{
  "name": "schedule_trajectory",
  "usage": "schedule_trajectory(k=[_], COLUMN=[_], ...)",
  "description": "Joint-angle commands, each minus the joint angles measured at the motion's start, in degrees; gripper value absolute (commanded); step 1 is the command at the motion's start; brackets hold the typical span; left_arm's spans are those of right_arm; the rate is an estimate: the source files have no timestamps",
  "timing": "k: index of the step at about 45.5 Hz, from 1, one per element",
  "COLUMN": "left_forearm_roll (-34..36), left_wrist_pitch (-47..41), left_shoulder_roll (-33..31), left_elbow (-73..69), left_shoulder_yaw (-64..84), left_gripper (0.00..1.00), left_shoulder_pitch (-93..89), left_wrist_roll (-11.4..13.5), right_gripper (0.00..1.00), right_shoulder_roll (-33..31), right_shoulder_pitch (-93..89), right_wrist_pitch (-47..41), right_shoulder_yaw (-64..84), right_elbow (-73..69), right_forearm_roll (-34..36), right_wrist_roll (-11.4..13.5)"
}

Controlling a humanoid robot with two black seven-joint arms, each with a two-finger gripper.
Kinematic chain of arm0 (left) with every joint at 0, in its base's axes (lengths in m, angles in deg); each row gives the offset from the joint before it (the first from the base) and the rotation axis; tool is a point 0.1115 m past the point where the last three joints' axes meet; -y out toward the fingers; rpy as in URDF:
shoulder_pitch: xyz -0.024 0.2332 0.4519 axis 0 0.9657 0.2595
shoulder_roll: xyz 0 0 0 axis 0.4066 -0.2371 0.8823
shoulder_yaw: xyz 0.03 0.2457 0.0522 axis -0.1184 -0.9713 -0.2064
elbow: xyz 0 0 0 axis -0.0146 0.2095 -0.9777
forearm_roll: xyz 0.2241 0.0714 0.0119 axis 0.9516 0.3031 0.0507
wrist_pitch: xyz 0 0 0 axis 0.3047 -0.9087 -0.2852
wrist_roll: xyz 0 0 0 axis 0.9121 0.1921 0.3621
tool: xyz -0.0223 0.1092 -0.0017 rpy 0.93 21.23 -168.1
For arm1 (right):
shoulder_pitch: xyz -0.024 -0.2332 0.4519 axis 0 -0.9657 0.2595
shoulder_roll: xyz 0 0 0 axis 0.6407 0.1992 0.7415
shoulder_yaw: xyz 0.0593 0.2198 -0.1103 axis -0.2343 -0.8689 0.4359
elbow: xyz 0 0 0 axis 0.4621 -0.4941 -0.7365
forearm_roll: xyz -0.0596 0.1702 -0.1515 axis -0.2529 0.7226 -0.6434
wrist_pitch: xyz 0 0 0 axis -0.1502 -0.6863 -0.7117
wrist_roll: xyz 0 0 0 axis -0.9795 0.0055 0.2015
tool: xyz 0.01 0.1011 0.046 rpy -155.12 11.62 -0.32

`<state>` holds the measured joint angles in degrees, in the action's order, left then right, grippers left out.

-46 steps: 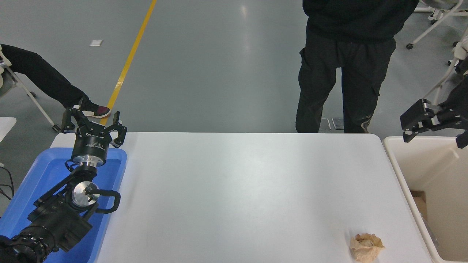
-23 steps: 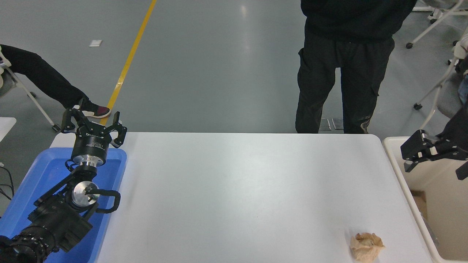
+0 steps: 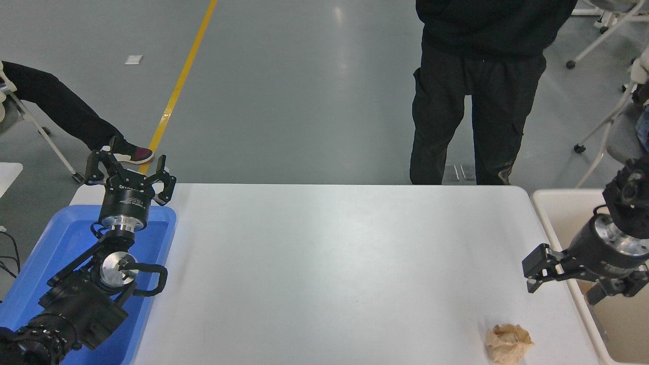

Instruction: Pick up paper ball place in dustbin

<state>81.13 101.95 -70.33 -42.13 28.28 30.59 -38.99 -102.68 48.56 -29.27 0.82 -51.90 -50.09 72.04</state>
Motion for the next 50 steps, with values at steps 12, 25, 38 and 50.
schedule_trajectory(k=[12, 25, 38, 50], left_forearm_roll=[0.0, 0.0, 0.0, 0.0], left_wrist_pitch=[0.0, 0.0, 0.0, 0.0], left_shoulder_roll=[0.0, 0.0, 0.0, 0.0], left_elbow=[-0.1, 0.0, -0.1, -0.1], left_shoulder_yaw=[0.1, 0.1, 0.1, 0.1], left_gripper=[0.99, 0.99, 0.99, 0.99], left_shoulder_pitch=[0.0, 0.0, 0.0, 0.0], left_wrist_roll=[0.0, 0.0, 0.0, 0.0], right_gripper=[1.0, 0.94, 0.92, 0.92], right_shoulder_roll=[3.4, 4.9, 6.6, 7.6], right_shoulder_pitch=[-15.9, -19.4, -22.9, -25.9], right_wrist_pitch=[7.2, 7.5, 8.9, 9.2], right_shoulder_yaw=[-6.8, -9.3, -9.4, -10.7], right_elbow=[3.1, 6.4, 11.8, 13.4], right_forearm_roll=[0.0, 1.4, 1.3, 0.9], right_wrist_roll=[0.0, 0.0, 1.6, 3.3])
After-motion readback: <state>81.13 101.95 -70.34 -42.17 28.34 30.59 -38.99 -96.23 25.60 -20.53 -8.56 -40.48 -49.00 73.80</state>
